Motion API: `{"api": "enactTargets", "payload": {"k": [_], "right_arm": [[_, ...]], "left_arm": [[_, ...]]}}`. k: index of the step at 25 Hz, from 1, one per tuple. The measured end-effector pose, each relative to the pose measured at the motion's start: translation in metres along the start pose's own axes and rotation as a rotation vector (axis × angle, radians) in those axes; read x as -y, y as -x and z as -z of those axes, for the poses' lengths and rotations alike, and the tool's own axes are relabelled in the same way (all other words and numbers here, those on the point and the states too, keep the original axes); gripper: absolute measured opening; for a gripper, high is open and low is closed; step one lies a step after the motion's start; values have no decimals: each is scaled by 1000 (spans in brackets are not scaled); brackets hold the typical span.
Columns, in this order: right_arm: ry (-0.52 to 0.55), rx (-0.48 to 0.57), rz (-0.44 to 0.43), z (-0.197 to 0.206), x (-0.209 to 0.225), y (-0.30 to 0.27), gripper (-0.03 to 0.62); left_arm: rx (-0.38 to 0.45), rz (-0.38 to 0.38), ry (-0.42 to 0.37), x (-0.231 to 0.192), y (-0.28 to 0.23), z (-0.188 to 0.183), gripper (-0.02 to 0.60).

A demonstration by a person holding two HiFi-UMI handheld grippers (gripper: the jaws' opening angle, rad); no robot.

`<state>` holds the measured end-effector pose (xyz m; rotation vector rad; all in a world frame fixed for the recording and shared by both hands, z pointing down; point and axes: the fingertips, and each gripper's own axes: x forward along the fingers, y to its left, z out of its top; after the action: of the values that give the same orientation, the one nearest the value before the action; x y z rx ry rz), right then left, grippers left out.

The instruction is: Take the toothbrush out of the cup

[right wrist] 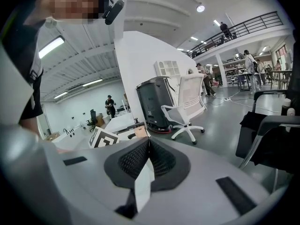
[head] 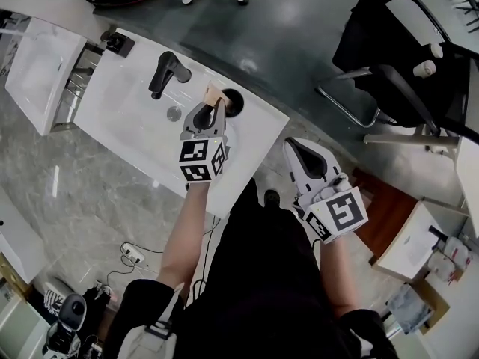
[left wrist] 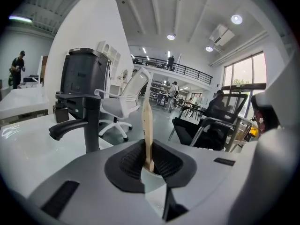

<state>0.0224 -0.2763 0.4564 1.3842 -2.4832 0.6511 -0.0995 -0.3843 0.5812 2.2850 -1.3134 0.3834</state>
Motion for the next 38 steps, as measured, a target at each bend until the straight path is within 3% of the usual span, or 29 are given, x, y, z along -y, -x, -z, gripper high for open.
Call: {"api": "enactTargets", "payload": {"k": [16, 28, 38], "right_arm": [[11, 90, -3, -14, -2, 26, 30], [23, 193, -56, -21, -18, 76, 29], [53, 257, -135, -15, -35, 126, 29]], "left_arm": [[130, 8, -30, 17, 28, -43, 40], [282, -27, -82, 58, 91, -83, 38], [348, -81, -96, 105, 160, -72, 38]]}}
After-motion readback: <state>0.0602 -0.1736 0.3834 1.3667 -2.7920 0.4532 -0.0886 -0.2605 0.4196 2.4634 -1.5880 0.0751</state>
